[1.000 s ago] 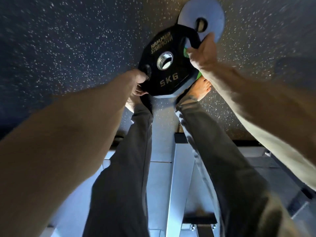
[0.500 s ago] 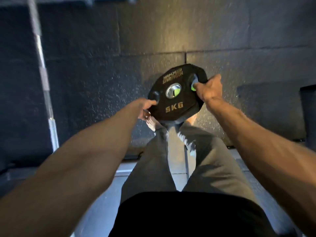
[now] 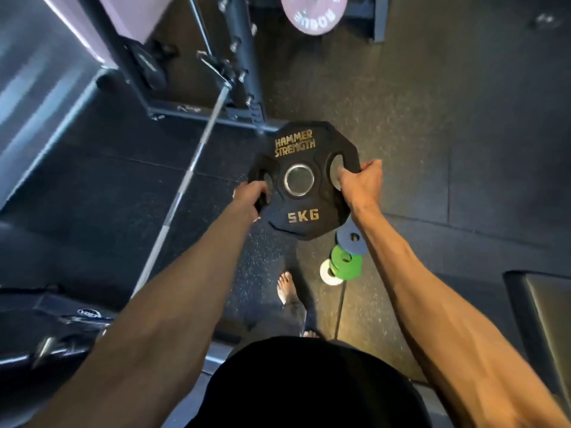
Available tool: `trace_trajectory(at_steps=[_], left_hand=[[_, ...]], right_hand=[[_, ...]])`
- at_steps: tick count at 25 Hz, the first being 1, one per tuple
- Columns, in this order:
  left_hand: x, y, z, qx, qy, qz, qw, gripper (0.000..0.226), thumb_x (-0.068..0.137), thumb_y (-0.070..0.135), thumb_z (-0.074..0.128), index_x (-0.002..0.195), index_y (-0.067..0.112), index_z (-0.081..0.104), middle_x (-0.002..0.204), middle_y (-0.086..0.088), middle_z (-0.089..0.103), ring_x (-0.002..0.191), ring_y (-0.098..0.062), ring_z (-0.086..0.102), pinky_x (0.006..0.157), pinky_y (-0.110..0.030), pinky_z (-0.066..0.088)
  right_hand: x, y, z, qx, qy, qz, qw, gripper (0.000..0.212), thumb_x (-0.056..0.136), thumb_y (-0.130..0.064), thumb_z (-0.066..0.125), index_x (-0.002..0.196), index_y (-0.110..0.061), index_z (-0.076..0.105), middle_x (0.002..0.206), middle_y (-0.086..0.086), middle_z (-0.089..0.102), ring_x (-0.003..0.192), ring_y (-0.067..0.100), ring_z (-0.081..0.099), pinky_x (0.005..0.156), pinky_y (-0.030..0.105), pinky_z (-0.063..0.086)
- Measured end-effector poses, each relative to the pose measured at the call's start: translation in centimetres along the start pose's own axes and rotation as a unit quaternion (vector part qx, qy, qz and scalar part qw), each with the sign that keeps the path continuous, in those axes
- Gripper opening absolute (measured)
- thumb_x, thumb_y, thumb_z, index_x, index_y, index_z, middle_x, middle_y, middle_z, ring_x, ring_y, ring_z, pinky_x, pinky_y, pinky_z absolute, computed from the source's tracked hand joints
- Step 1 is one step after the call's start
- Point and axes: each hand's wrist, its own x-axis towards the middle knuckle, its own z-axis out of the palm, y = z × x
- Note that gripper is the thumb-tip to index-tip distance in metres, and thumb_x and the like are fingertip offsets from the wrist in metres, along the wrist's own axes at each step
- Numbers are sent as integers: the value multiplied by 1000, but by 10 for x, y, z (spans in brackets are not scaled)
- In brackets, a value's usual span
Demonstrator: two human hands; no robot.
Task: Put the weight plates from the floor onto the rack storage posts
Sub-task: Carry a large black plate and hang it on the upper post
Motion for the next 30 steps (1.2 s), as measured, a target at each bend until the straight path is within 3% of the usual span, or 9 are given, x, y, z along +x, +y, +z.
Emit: trace_trajectory(at_steps=[3,7,11,15,19,25,30], left_hand=[[-46,28,-35,-68,54,86,993,22,64,-3,62,84,6,61,89,-20,68,71,-28,63,74,-44,57],[-144,66,-97,-141,142,184,962,16,61,-2,65,74,5,59,72,-16,60,65,-25,58,59,-33,48],[-240,81,-162,-192,213,270,919,17,77,-4,61,90,7,56,62,-11,57,48,-19,50,42,-21,41],[-331,83,-238,-245,329,324,852,14,85,6,64,93,10,53,63,-6,56,49,-15,49,38,-18,39],[-408,55,-310,-298,409,377,775,15,86,6,63,84,12,50,70,-8,58,53,-17,52,48,-27,44],[-518,-30,-433,-326,531,410,666,14,85,7,60,90,12,49,74,-9,57,59,-17,52,48,-26,43],[-586,-116,-550,-347,582,401,616,15,83,7,62,93,11,51,76,-9,60,61,-18,55,55,-31,46]], right_hand=[[-32,-47,5,63,-27,-60,996,36,70,-29,71,86,-17,40,79,-7,46,81,18,52,76,38,48],[-90,-117,8,129,-75,-140,979,34,68,-25,72,81,-21,41,80,-8,51,84,19,58,86,42,52],[-154,-175,21,195,-139,-204,949,31,64,-20,71,81,-21,44,75,-3,60,70,16,61,76,41,56],[-238,-232,46,240,-258,-242,904,32,62,-26,70,82,-21,46,77,7,62,63,17,56,65,35,52],[-332,-261,68,274,-367,-279,844,28,73,-11,68,93,-13,49,74,1,59,55,4,53,57,21,46],[-511,-256,106,296,-523,-271,752,26,70,-9,63,85,-18,44,69,5,50,59,20,46,53,30,42],[-670,-230,141,274,-570,-294,716,27,69,-18,69,87,-19,49,78,7,61,66,19,59,62,37,53]])
